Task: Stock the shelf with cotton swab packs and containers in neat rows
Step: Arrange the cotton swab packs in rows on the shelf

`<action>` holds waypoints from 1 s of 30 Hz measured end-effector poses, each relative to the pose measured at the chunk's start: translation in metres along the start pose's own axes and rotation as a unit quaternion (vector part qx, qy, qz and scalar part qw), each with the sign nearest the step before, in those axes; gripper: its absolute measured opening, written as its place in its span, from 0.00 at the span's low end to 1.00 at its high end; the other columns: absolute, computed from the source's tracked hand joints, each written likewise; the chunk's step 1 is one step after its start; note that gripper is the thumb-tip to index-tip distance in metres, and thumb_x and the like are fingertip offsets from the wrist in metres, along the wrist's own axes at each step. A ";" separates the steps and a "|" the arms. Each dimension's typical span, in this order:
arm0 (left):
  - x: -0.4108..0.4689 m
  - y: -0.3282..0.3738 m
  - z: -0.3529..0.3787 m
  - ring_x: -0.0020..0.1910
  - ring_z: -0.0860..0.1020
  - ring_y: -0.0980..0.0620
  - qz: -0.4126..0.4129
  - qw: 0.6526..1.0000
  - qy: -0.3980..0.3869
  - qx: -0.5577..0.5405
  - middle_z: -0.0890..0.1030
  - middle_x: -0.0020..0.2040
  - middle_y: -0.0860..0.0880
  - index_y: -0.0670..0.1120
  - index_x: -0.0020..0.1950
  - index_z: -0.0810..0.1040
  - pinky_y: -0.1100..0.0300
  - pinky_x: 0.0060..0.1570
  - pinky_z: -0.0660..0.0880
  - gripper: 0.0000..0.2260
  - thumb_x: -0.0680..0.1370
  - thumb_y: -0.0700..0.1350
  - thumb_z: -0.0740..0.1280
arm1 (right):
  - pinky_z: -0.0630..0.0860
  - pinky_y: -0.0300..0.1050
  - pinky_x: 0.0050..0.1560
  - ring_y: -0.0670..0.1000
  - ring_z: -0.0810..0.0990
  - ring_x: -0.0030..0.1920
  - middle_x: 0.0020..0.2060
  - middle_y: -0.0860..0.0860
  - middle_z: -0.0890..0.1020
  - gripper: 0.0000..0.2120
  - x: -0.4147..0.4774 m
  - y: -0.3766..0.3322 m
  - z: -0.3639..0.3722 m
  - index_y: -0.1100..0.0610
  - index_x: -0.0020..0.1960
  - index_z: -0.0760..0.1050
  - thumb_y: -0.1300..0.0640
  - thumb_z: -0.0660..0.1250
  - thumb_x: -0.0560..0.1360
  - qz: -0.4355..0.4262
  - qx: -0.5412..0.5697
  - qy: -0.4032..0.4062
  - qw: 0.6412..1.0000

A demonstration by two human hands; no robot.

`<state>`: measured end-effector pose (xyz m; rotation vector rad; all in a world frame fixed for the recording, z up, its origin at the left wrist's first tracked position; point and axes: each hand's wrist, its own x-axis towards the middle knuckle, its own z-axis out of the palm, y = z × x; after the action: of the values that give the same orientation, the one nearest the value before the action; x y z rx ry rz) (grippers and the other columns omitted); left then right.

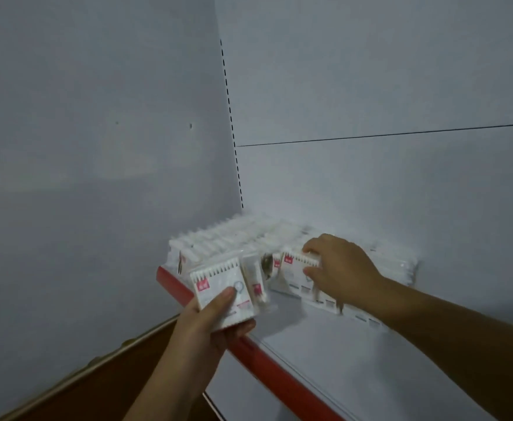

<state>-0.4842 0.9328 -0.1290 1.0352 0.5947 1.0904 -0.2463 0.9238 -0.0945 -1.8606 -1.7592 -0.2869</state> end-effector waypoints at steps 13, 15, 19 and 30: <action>0.109 -0.020 -0.015 0.43 0.84 0.43 -0.144 0.959 -0.227 -0.094 0.84 0.48 0.39 0.45 0.46 0.86 0.48 0.37 0.81 0.16 0.60 0.35 0.74 | 0.69 0.50 0.49 0.54 0.78 0.49 0.47 0.51 0.83 0.11 0.027 -0.021 0.025 0.56 0.47 0.83 0.50 0.67 0.73 -0.001 -0.132 0.076 0.988; 0.117 -0.022 -0.013 0.44 0.84 0.42 -0.156 0.949 -0.251 -0.113 0.84 0.49 0.38 0.44 0.47 0.86 0.48 0.39 0.81 0.19 0.57 0.40 0.79 | 0.70 0.44 0.52 0.46 0.77 0.51 0.50 0.45 0.82 0.20 0.020 -0.029 0.009 0.51 0.53 0.81 0.42 0.55 0.77 0.097 -0.018 0.098 0.990; 0.122 -0.033 -0.006 0.40 0.84 0.45 -0.169 0.930 -0.299 -0.128 0.85 0.44 0.41 0.44 0.43 0.87 0.55 0.34 0.80 0.21 0.52 0.44 0.82 | 0.76 0.33 0.40 0.42 0.81 0.37 0.36 0.44 0.84 0.30 -0.001 -0.046 -0.001 0.45 0.42 0.80 0.31 0.44 0.75 0.243 0.200 0.066 0.947; 0.123 -0.046 -0.001 0.39 0.84 0.43 -0.204 0.932 -0.268 -0.135 0.83 0.46 0.34 0.35 0.47 0.83 0.54 0.34 0.81 0.39 0.39 0.48 0.85 | 0.77 0.41 0.35 0.51 0.82 0.39 0.37 0.53 0.83 0.06 -0.042 -0.036 0.015 0.54 0.45 0.80 0.59 0.64 0.76 0.339 0.260 0.266 0.864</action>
<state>-0.4180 1.0420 -0.1604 0.8646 0.1906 0.4695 -0.2889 0.8949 -0.1196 -1.6478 -0.6530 -0.0275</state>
